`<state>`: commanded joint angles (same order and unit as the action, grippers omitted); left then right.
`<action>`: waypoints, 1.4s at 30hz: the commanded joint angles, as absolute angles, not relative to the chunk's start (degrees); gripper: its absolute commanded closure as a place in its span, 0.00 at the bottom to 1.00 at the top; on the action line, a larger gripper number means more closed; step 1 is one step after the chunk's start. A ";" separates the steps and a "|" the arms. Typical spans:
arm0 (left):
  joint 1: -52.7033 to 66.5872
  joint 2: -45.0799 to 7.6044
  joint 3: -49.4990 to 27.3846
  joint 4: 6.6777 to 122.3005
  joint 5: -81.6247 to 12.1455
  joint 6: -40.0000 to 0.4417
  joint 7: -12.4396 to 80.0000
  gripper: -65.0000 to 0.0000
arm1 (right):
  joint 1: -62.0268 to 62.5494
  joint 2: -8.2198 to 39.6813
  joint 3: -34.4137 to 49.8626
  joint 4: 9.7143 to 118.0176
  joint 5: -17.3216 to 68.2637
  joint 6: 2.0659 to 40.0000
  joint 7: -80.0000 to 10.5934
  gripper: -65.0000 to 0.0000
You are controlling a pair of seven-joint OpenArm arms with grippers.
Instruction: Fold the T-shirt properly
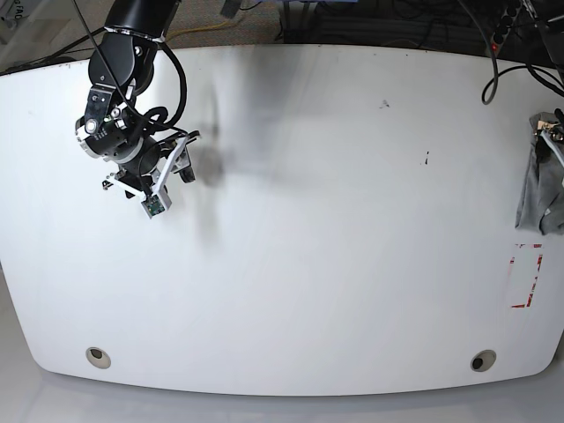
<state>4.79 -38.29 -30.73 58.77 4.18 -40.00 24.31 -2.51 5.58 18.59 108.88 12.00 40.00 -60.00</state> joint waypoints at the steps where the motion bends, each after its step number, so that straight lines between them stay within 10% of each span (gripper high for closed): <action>1: 4.79 -38.81 -31.96 59.38 4.18 -40.00 24.57 0.22 | -2.51 5.41 18.59 109.14 12.00 40.00 -60.00 0.54; 11: 4.70 -38.81 -35.47 72.84 4.18 -40.00 30.20 0.22 | -2.42 4.44 18.59 109.41 11.38 40.00 -59.91 0.54; 20: 0.22 -27.47 -30.29 84.18 4.70 -40.00 25.19 0.22 | -0.75 6.73 18.59 105.63 10.95 40.00 -52.26 0.54; 31: 5.05 -17.45 -11.30 83.74 4.70 -12.79 -2.33 0.22 | -2.07 6.90 18.95 92.97 -5.41 40.00 -12.97 0.54; 42: 22.90 -9.10 -8.40 96.48 4.70 -7.87 -10.95 0.22 | -14.55 8.48 18.95 88.92 -3.82 33.98 7.78 0.54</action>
<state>22.90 -9.10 -8.40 96.48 4.70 -7.87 -10.95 -14.55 8.48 18.95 88.92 -3.82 33.98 7.78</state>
